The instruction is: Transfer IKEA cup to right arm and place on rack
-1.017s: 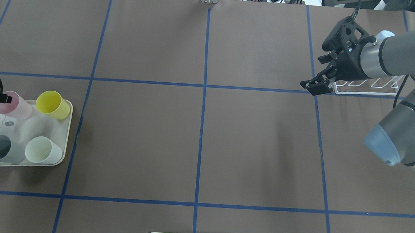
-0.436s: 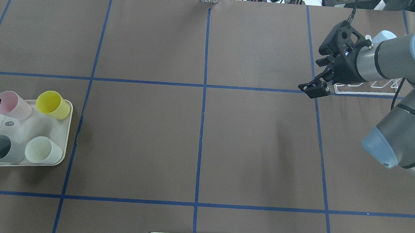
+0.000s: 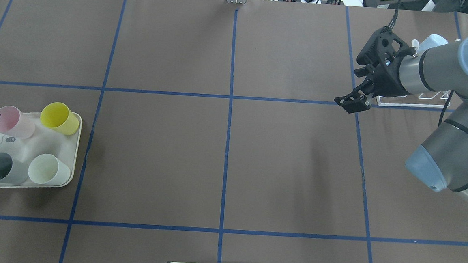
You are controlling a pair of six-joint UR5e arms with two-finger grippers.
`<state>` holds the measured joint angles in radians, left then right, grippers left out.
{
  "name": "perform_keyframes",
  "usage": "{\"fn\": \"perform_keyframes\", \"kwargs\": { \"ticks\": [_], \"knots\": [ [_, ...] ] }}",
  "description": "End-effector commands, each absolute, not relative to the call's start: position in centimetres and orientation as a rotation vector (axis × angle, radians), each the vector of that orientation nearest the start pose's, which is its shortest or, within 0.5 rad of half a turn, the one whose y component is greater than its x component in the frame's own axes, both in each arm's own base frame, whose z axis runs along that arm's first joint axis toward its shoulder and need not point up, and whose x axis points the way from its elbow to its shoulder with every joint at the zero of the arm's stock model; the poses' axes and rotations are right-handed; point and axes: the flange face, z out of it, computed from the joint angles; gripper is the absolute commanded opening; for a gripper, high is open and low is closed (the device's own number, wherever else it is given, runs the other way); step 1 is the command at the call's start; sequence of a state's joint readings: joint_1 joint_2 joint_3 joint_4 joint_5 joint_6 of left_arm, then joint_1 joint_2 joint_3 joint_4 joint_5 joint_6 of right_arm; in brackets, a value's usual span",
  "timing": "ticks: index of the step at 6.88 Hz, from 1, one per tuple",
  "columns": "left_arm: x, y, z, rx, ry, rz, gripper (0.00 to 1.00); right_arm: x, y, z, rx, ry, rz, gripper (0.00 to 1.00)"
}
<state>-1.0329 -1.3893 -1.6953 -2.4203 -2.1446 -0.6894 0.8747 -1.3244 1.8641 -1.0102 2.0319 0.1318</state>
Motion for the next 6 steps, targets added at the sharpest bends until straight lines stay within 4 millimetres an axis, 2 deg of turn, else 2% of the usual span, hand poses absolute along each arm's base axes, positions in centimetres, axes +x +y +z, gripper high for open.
{"fn": "perform_keyframes", "kwargs": {
  "ticks": [1, 2, 3, 4, 6],
  "knots": [
    [10.1, -43.0, 58.3, 0.344, 0.929, 0.077, 0.00, -31.8, -48.0, 31.9, 0.856, -0.837, -0.782, 1.00],
    [7.3, -43.7, 56.3, 0.314, 0.964, 0.024, 0.00, -33.5, -47.2, 30.9, 0.872, -0.846, -0.796, 0.99],
    [6.2, -44.6, 51.9, 0.294, 0.981, -0.002, 0.00, -35.3, -46.3, 30.0, 0.920, -0.866, -0.814, 0.99],
    [6.2, -46.3, 45.6, 0.273, 0.998, -0.021, 0.00, -36.3, -45.5, 29.8, 0.961, -0.899, -0.828, 0.99],
    [7.2, -46.7, 37.9, 0.173, 1.148, -0.086, 0.00, -38.0, -44.5, 29.4, 1.066, -0.969, -0.855, 0.99]
  ]
}}
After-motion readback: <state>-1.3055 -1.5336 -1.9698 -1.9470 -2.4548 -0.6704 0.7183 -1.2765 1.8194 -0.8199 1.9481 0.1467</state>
